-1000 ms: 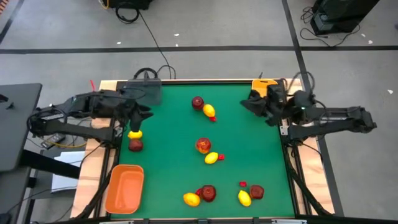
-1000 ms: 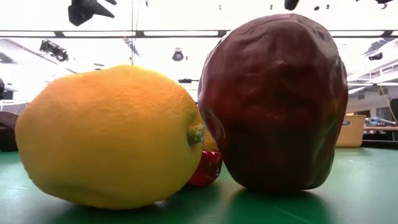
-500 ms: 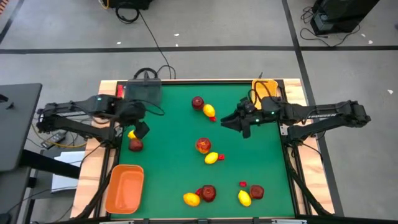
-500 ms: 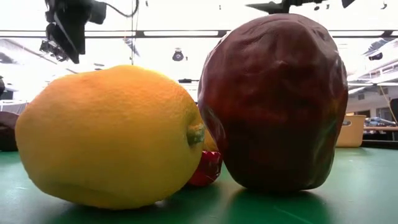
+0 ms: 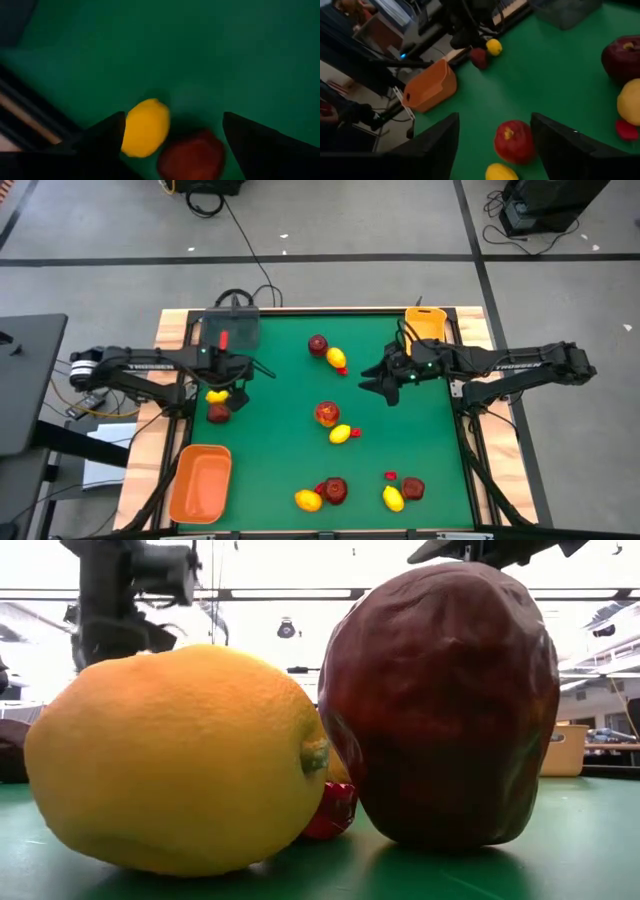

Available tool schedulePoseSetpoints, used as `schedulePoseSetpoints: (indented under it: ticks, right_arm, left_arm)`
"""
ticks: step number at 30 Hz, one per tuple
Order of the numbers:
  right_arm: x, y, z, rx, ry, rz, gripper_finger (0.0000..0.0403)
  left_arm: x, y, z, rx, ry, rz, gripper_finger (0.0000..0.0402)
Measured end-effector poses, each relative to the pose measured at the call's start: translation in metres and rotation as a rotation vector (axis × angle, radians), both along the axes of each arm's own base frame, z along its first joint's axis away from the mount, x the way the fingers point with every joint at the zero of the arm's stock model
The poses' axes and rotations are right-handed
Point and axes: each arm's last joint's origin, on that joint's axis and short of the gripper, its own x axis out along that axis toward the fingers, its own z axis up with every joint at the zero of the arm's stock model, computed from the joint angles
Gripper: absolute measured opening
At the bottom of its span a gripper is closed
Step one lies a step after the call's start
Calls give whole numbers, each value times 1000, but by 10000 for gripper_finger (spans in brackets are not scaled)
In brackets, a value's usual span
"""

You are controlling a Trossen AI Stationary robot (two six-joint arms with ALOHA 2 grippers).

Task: Sort produce into baskets
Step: Put the center-left lemon into the gray transparent bin

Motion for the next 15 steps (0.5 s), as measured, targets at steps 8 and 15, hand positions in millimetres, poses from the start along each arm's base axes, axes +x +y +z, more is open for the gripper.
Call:
schedulePoseSetpoints:
  ticks: [8, 15]
  right_arm:
    - [-1, -1, -2, -31, 18, -14, 259]
    - [-1, -2, -1, -41, 18, -42, 258]
  left_arm:
    - [-17, 5, -30, -84, 54, 102, 336]
    - [-19, 9, -43, -88, 43, 176, 334]
